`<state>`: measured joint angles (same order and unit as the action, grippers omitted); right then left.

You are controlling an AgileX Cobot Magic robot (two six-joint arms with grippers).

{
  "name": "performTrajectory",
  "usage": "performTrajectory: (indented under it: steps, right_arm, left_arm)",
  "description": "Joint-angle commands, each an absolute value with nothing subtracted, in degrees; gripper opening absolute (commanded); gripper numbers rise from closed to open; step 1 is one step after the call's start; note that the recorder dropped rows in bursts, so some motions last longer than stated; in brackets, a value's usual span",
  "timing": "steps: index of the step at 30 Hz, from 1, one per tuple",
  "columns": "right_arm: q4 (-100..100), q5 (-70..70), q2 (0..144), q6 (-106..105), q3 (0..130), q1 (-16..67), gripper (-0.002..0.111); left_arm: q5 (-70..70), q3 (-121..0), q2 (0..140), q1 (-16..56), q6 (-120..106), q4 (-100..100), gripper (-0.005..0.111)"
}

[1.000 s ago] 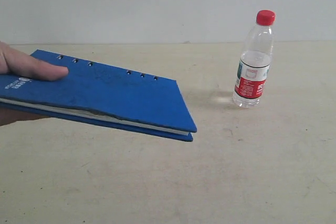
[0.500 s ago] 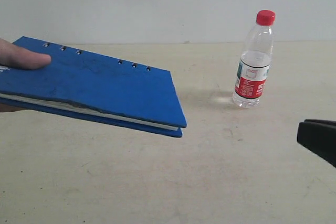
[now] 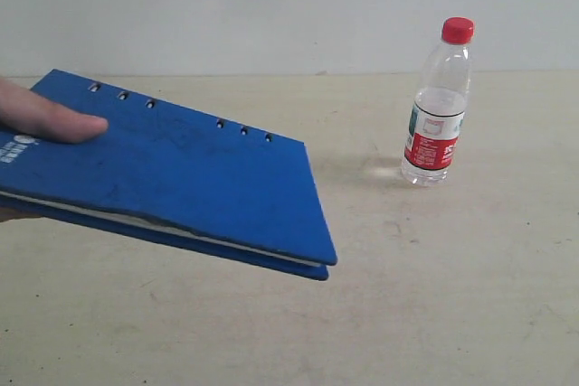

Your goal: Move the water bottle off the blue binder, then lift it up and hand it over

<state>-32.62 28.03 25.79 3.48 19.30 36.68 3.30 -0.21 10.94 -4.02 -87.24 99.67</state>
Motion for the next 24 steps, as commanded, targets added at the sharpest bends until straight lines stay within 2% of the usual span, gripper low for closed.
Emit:
performTrajectory:
  steps: [1, 5, 12, 17, 24]
  right_arm:
    - [-62.36, 42.52, 25.31, 27.8, 19.43, 36.49, 0.0]
    - [-61.86, 43.32, 25.31, 41.15, 19.43, 36.49, 0.0]
    - [-51.98, 21.23, 25.31, 39.55, 19.43, 36.49, 0.0]
    - [-49.11, 19.91, 25.31, 39.28, 19.43, 36.49, 0.0]
    - [-36.54, 11.96, 26.32, 19.74, 19.43, 36.49, 0.0]
  left_arm:
    - [2.52, 0.0, 11.2, -4.11, -86.94, 99.95, 0.005]
    - [2.52, 0.0, 11.2, -4.11, -86.94, 99.95, 0.005]
    - [2.74, 0.0, 11.2, -4.11, -86.94, 99.95, 0.005]
    - [2.9, 0.0, 11.2, -4.11, -86.94, 99.95, 0.005]
    - [3.01, 0.0, 11.2, -4.11, -86.94, 99.95, 0.005]
